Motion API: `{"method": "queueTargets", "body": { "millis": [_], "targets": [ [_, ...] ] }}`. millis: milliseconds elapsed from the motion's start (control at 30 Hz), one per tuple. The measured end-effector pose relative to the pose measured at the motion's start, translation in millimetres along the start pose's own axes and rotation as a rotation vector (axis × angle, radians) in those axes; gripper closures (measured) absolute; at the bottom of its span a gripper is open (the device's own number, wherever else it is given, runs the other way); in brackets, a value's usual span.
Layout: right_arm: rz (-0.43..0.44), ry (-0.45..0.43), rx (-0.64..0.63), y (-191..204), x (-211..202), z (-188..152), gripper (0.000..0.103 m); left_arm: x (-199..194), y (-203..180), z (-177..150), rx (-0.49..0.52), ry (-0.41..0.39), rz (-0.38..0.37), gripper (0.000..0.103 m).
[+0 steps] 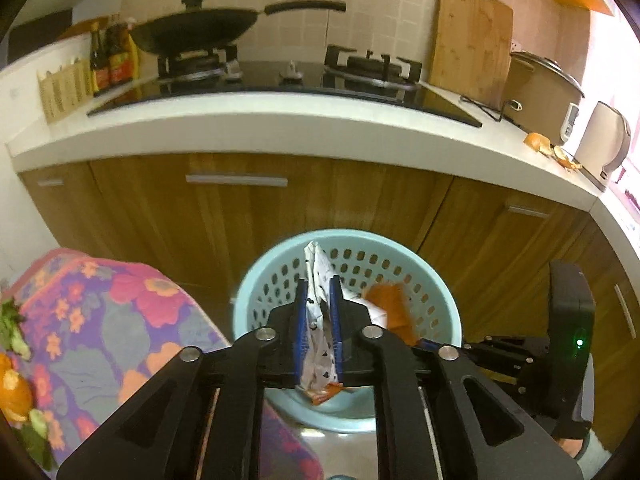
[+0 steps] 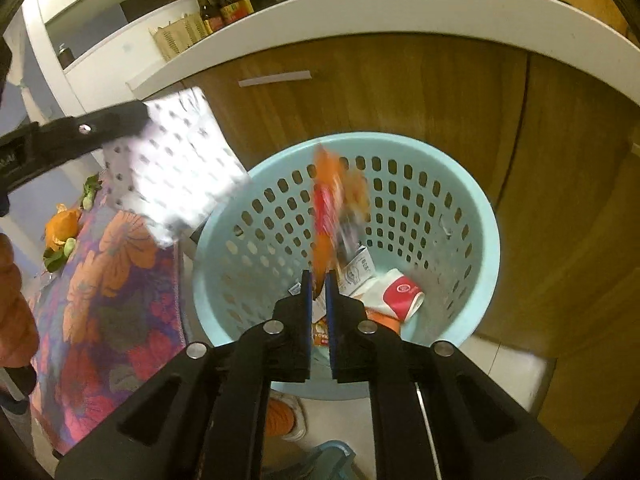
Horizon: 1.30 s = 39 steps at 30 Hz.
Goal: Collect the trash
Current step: 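Open the left tool dropping the paper while the right tool drops the wrapper, then move both open tools back over the table toward the plastic tray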
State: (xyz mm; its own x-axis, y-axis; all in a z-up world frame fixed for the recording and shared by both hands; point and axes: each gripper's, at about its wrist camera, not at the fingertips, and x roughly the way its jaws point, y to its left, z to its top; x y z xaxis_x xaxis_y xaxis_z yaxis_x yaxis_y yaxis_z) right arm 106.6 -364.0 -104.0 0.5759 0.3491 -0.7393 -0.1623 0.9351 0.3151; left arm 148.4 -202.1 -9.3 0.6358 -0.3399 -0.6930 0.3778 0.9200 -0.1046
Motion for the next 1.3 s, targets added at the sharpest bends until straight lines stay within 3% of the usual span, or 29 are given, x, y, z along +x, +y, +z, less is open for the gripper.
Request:
{"method": "queueTargets", "body": {
  "millis": [33,267,333,600,700,900,1300],
  "targets": [
    [-0.002,0.000,0.002,-2,-1,0,0.093,3,1,-1,-0.005,0.005,0.001,0.079],
    [-0.033,-0.028,0.010,-4,-9,0,0.059,2,4,-8,-0.007,0.011,0.002,0.074],
    [-0.034,-0.039,0.011,-3,-13,2,0.059,-6,8,-9,-0.012,-0.002,-0.003,0.069],
    [-0.010,-0.090,-0.040,21,-30,9,0.059,-41,21,-13,-0.031,-0.057,0.001,0.066],
    [0.007,-0.107,-0.075,38,-35,11,0.059,-60,27,-17,-0.043,-0.089,0.012,0.059],
    [0.043,-0.131,-0.150,79,-44,17,0.059,-105,49,-25,-0.104,-0.155,-0.007,0.054],
    [0.117,-0.160,-0.312,180,-51,21,0.059,-200,120,-63,-0.234,-0.305,0.089,0.052]
  ]
}}
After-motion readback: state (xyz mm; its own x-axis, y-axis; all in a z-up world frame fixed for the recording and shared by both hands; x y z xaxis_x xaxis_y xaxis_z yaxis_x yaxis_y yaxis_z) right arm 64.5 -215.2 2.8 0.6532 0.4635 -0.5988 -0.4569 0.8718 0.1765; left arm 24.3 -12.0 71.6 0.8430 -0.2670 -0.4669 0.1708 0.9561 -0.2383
